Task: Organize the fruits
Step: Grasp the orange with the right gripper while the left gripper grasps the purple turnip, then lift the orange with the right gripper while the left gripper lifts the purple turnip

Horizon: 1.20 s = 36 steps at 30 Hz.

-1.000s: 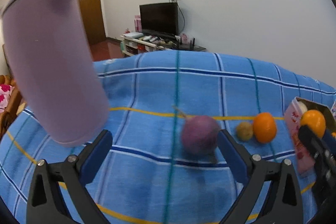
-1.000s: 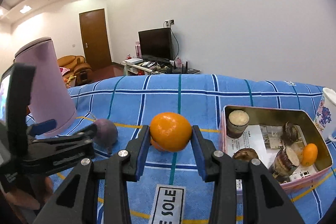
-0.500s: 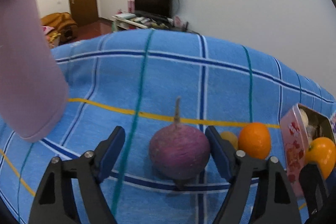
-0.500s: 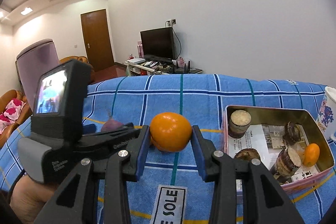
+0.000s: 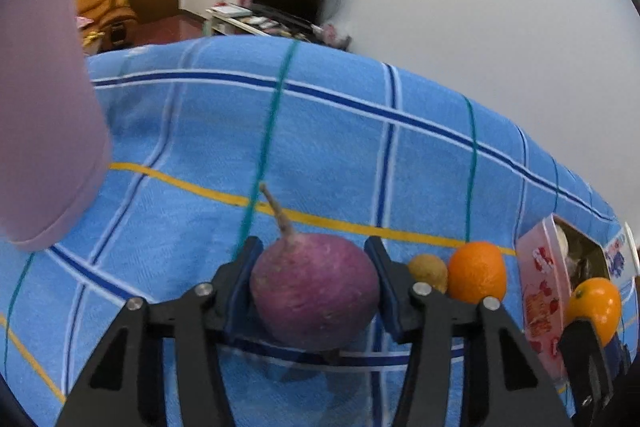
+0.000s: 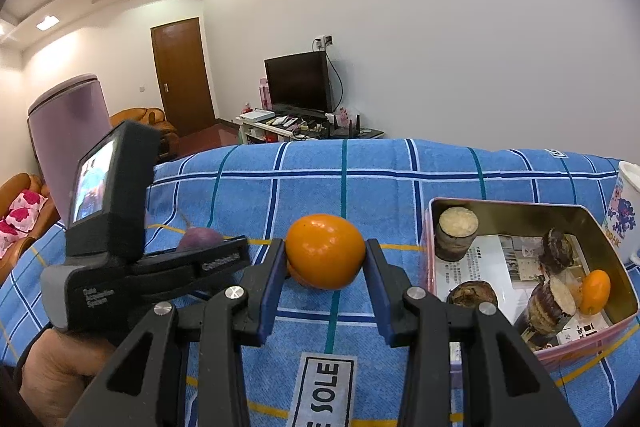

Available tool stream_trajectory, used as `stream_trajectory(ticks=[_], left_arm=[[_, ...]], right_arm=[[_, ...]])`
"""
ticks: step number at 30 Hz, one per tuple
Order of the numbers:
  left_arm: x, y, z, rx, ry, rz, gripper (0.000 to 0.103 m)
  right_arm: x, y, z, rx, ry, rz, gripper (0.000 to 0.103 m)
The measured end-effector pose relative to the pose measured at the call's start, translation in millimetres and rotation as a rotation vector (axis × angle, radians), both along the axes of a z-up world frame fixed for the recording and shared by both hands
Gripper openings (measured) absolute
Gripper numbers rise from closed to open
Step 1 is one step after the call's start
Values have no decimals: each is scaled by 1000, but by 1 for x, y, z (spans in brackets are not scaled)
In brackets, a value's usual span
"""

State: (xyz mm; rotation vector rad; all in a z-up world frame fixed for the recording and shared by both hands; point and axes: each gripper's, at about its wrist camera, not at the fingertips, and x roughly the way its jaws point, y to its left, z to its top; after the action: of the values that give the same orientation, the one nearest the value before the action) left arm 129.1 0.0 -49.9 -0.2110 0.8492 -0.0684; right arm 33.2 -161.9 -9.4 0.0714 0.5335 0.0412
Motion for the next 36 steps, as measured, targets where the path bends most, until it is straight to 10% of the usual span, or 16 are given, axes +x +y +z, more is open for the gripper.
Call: stream_trajectory(ticks=[10,36], left_arm=[[-40,5,22,171,-138,80,54],[-91,4,32,209,-232,135,54]], right_arm=[[-6,0,4,-14,-48,-12,41],[-25,5,5,-53,-78,12,41]])
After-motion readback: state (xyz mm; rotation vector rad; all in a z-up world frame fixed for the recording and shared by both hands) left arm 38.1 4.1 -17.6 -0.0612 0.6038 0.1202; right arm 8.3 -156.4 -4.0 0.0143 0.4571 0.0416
